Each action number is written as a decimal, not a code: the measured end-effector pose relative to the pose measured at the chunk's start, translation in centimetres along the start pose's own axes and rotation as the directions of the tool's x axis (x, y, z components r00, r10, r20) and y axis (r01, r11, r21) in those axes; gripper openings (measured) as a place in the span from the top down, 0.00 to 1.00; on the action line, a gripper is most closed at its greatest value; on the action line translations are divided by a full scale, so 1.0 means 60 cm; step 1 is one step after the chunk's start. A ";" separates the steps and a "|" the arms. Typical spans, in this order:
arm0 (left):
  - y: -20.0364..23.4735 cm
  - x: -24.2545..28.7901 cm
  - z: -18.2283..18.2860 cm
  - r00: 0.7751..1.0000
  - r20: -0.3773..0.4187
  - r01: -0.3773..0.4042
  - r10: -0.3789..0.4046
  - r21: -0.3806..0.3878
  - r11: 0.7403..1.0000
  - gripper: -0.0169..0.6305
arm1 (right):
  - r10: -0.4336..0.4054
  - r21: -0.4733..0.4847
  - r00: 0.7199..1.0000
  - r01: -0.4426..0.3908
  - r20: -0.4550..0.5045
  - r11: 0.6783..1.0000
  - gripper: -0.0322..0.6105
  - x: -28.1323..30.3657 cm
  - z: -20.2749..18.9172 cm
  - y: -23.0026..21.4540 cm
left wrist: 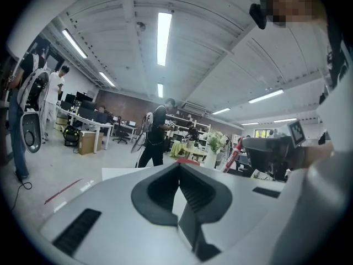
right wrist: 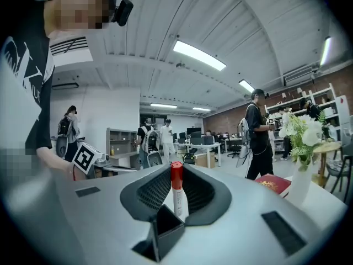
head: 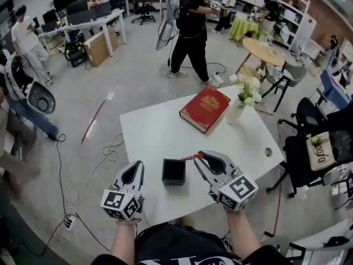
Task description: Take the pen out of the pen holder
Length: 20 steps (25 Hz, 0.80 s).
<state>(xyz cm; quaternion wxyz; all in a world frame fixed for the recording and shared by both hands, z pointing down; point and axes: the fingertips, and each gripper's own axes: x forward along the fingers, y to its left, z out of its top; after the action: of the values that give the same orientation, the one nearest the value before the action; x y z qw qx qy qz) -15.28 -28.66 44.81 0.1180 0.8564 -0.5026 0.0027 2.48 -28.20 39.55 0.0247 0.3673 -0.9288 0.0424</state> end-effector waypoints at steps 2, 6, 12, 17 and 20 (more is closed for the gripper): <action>0.000 0.005 0.002 1.000 0.003 0.002 -0.002 0.000 1.000 0.97 | -0.011 0.000 1.000 0.011 -0.002 1.000 0.84 -0.003 0.000 -0.008; 0.000 0.013 0.009 1.000 0.012 0.007 -0.007 -0.003 1.000 0.97 | -0.024 -0.008 1.000 0.024 -0.008 1.000 0.84 -0.007 0.004 -0.016; -0.008 0.029 0.015 1.000 0.021 0.023 -0.023 0.004 1.000 0.97 | -0.060 -0.003 0.998 0.060 -0.009 0.998 0.84 -0.018 -0.002 -0.036; -0.006 0.037 0.021 0.999 0.027 0.030 -0.031 0.011 0.999 0.97 | -0.085 -0.006 0.996 0.085 -0.024 0.996 0.84 -0.021 -0.011 -0.048; -0.002 0.037 0.021 0.999 0.028 0.024 -0.024 0.012 1.000 0.97 | -0.097 -0.007 0.995 0.097 -0.037 0.995 0.84 -0.022 -0.021 -0.053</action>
<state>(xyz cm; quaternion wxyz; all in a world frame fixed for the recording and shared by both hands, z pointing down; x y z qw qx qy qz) -14.19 -30.78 43.82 0.1059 0.8631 -0.4938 -0.0080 5.63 -29.46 40.87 0.0448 0.4110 -0.9094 0.0456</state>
